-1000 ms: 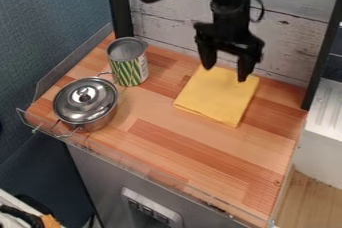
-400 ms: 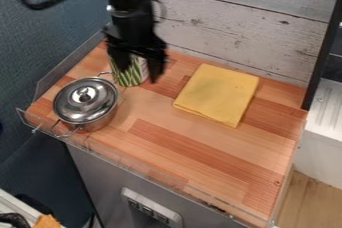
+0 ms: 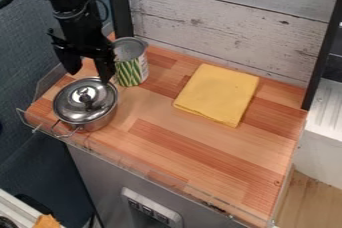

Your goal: Opened the pot lid and placed it on the right side of the pot

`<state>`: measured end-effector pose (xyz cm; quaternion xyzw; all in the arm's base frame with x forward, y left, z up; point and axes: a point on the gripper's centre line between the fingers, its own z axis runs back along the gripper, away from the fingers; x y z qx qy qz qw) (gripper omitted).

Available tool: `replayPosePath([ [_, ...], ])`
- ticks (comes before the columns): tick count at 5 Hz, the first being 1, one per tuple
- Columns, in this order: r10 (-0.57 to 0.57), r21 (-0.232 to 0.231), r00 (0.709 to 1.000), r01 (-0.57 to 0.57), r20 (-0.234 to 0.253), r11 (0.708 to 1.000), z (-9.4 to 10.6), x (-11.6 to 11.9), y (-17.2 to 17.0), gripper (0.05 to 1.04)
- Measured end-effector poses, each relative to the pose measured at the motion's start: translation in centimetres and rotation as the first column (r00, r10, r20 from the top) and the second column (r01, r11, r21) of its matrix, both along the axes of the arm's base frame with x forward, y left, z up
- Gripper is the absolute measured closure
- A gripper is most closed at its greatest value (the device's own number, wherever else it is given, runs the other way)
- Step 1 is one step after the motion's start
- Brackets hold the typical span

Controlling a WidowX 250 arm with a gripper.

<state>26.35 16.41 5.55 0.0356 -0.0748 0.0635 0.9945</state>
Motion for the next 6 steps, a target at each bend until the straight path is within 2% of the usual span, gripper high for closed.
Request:
replayPosePath([
  [2,0.043,-0.004,0.995,-0.043,-0.085,0.999,-2.2,-1.6,1.1,0.083],
  [3,0.056,-0.008,0.991,-0.057,-0.118,0.998,-3.0,-2.0,1.3,0.133],
  [5,0.067,0.002,0.989,-0.067,-0.134,0.998,-3.2,-1.9,1.3,0.717],
  [6,0.07,0.002,0.989,-0.071,-0.133,0.998,-3.2,-1.8,1.3,0.805],
])
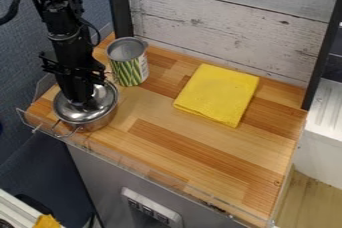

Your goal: Opened the pot lid and placed it on the right side of the pot

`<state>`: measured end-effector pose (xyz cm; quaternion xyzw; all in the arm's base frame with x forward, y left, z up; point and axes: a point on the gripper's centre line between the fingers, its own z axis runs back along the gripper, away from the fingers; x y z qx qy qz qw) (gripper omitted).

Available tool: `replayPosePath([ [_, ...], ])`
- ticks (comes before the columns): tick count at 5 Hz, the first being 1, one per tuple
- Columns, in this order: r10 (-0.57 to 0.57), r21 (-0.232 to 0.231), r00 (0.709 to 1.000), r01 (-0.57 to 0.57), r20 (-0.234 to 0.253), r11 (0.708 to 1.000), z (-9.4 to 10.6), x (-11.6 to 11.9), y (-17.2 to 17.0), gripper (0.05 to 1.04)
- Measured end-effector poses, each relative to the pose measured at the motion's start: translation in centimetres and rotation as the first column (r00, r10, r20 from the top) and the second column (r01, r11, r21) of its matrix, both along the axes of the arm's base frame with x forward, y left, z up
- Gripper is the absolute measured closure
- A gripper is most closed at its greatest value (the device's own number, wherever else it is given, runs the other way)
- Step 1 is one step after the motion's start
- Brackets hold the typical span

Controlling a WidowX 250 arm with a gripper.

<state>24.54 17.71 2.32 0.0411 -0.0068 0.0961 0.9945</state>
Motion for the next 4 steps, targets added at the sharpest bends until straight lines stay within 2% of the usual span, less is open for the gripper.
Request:
replayPosePath([
  [1,0.0,-0.011,1.0,0.0,0.003,1.0,0.1,0.1,-0.3,0.805],
  [2,-0.036,0.02,0.995,0.034,0.096,0.999,4.4,1.3,-1.9,0.805],
  [3,-0.091,0.025,0.984,0.088,0.154,0.996,6.6,2.0,-4.4,0.805],
  [4,-0.182,-0.02,0.975,0.186,0.13,0.982,5.4,1.9,-8.5,0.805],
])
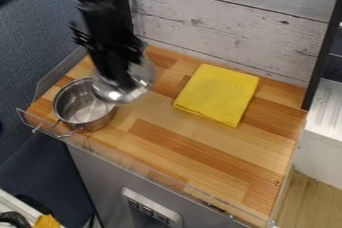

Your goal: Opened the pot lid and placed it on the right side of the pot

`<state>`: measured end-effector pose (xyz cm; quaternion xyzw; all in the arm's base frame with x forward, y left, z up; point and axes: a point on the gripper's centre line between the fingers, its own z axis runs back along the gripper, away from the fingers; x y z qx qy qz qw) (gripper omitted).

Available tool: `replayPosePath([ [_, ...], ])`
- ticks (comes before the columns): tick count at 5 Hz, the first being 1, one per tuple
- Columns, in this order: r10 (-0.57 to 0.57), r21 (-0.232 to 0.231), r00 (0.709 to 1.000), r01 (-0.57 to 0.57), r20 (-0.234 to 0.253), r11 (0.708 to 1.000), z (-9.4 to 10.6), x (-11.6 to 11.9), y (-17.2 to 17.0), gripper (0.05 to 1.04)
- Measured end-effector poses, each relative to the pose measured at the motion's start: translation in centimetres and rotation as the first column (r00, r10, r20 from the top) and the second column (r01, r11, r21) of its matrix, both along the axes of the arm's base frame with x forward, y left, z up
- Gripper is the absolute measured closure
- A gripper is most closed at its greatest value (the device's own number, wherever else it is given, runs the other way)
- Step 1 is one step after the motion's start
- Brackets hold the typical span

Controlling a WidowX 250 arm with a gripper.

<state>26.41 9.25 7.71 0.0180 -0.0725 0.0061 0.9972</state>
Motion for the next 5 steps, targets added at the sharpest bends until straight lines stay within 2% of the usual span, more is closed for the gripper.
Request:
replayPosePath([
  [2,-0.126,-0.036,0.99,0.124,-0.068,0.992,-4.8,-0.1,-4.7,0.805],
  [3,-0.132,-0.026,0.988,0.131,-0.079,0.991,-6.7,0.3,-5.2,0.805],
  [4,-0.136,-0.033,0.987,0.134,-0.088,0.99,-7.9,0.5,-5.3,0.805],
  [5,-0.134,-0.026,0.986,0.132,-0.101,0.991,-8.0,0.4,-5.4,0.805],
])
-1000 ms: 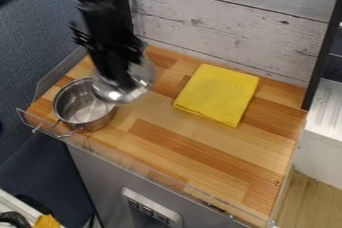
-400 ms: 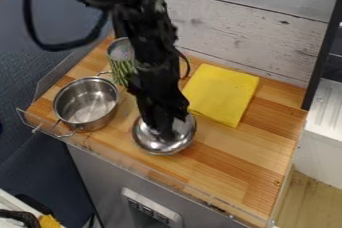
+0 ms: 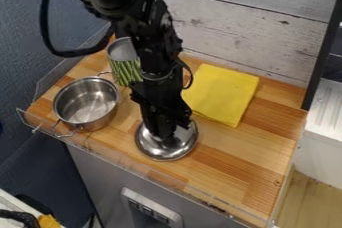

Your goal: Opened the pot lid and placed it on the right side of the pot

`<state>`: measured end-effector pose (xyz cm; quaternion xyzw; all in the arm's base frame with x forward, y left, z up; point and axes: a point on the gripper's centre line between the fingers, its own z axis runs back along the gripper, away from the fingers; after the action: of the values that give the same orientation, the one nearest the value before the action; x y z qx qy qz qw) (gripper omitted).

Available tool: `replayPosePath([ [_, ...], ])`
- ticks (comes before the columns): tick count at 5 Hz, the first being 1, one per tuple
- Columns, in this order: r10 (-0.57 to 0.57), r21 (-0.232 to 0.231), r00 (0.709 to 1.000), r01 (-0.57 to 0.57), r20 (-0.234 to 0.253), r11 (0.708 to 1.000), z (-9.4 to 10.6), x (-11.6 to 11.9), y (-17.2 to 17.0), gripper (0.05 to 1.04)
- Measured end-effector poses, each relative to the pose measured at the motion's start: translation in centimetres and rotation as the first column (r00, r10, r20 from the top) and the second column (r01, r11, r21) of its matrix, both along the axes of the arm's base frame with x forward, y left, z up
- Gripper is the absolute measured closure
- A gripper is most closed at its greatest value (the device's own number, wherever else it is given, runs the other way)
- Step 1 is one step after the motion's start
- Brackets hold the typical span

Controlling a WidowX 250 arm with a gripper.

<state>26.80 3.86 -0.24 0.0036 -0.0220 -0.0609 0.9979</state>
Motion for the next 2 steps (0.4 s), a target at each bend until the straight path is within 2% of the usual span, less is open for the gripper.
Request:
replayPosePath([
  [1,-0.011,0.01,1.0,0.011,-0.003,1.0,-0.1,-0.1,-0.1,0.749],
  [2,-0.009,0.006,1.0,0.008,0.029,1.0,1.2,0.2,-0.2,0.45],
])
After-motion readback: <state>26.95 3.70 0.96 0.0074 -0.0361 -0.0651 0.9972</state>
